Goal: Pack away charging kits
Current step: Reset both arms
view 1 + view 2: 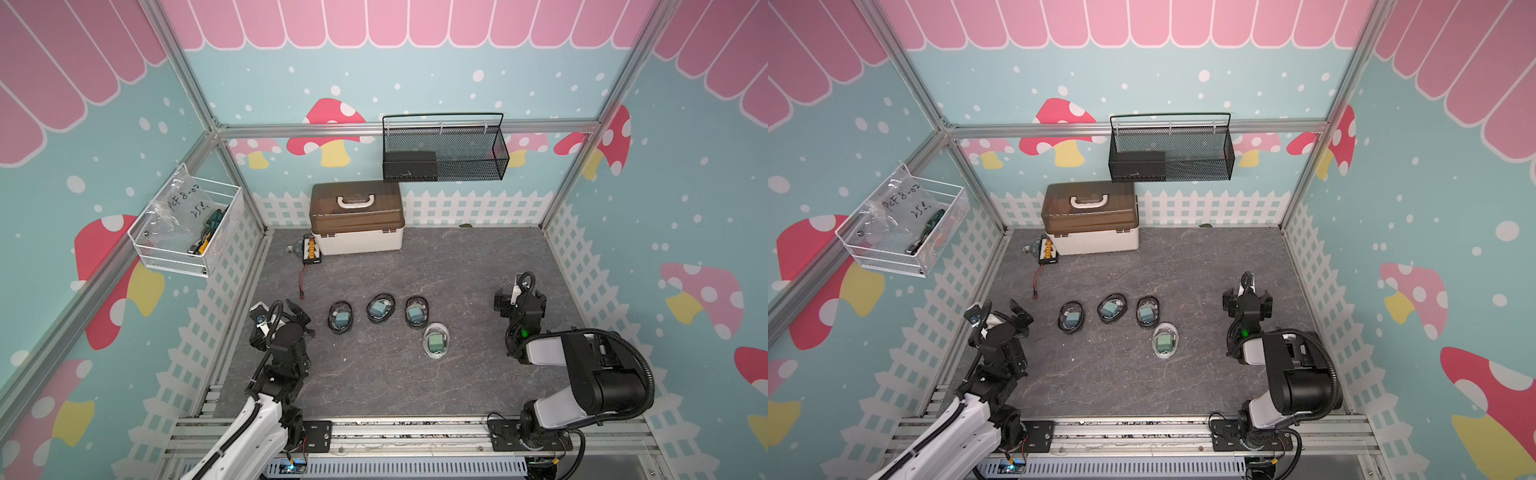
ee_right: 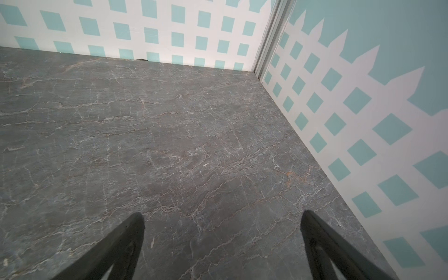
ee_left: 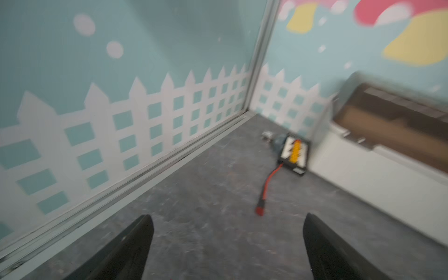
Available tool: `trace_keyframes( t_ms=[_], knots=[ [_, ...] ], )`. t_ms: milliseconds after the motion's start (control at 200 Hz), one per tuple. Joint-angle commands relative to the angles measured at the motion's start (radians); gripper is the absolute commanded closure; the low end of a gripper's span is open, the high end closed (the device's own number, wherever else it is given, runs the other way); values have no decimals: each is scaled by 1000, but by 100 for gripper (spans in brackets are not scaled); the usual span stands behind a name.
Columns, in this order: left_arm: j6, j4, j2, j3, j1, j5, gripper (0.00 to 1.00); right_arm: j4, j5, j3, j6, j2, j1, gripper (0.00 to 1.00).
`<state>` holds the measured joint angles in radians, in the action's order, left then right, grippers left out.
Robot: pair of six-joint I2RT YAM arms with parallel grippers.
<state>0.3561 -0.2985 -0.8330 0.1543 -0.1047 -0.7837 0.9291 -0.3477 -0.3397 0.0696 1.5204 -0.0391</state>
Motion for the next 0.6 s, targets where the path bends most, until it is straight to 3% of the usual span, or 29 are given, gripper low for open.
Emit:
trace_keyframes(
  t_ms=[0,60,105,145,200,255,280,325,400,470,550,595],
  knots=[
    [-22,-310,-240,48,157,227,0,28,3,-1,6,6,-1,1],
    [-60,-578,-416,46,163,334,0,26,3,-1,6,5,-1,1],
    [-105,-685,-525,69,158,377,1,25,6,-2,5,6,-2,1],
    [-147,-697,-593,118,141,381,0,25,4,-3,4,6,-2,1],
    [-240,-495,-593,216,76,451,2,24,5,-3,3,6,-4,1],
    [-331,-598,-734,248,62,601,1,24,4,-3,1,7,-5,1],
    [-328,-662,-726,222,67,605,1,24,3,-3,1,6,-5,1],
    [-266,-571,-659,208,78,546,0,26,1,-2,-1,6,-7,2],
    [-261,-796,-718,148,76,471,0,28,0,0,-1,6,-6,1],
    [-236,-706,-675,148,76,470,1,28,0,1,-1,5,-7,1],
    [-259,-737,-704,171,72,471,1,28,0,-2,-1,7,-8,1],
    [-249,-623,-683,199,71,477,0,23,4,-6,-4,9,-8,1]
  ],
)
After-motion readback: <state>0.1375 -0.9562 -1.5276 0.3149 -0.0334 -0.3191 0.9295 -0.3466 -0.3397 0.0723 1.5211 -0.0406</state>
